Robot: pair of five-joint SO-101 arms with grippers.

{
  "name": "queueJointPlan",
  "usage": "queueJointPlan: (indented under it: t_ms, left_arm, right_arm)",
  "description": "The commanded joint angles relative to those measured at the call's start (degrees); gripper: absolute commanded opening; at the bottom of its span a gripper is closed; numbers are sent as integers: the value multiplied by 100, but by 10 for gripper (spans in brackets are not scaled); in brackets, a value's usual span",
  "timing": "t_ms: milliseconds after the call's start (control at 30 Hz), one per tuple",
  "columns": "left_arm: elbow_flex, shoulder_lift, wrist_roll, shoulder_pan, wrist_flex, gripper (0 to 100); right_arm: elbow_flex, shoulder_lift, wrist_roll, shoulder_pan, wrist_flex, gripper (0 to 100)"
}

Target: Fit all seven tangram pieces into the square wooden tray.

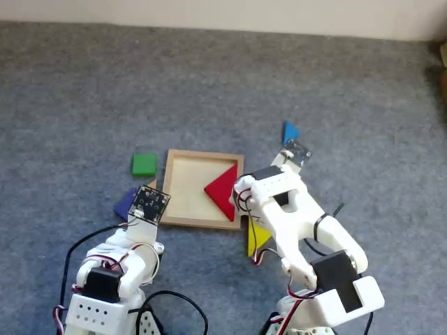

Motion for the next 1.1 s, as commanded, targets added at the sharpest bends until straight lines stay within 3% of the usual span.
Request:
queueJointPlan:
  t_ms: [0,267,600,1067]
  left_arm:
    - [119,-207,26,-31,35,12]
    - [119,-207,26,-31,35,12]
    - [119,-207,26,-31,35,12]
    - [119,-207,26,-31,35,12]
  right_arm:
    - [-40,40,132,-171,154,382]
    - [-40,31,369,-171,154,249]
    - [-40,4,431,-66,180,243]
    - [-848,-4,1855,365,1613,242]
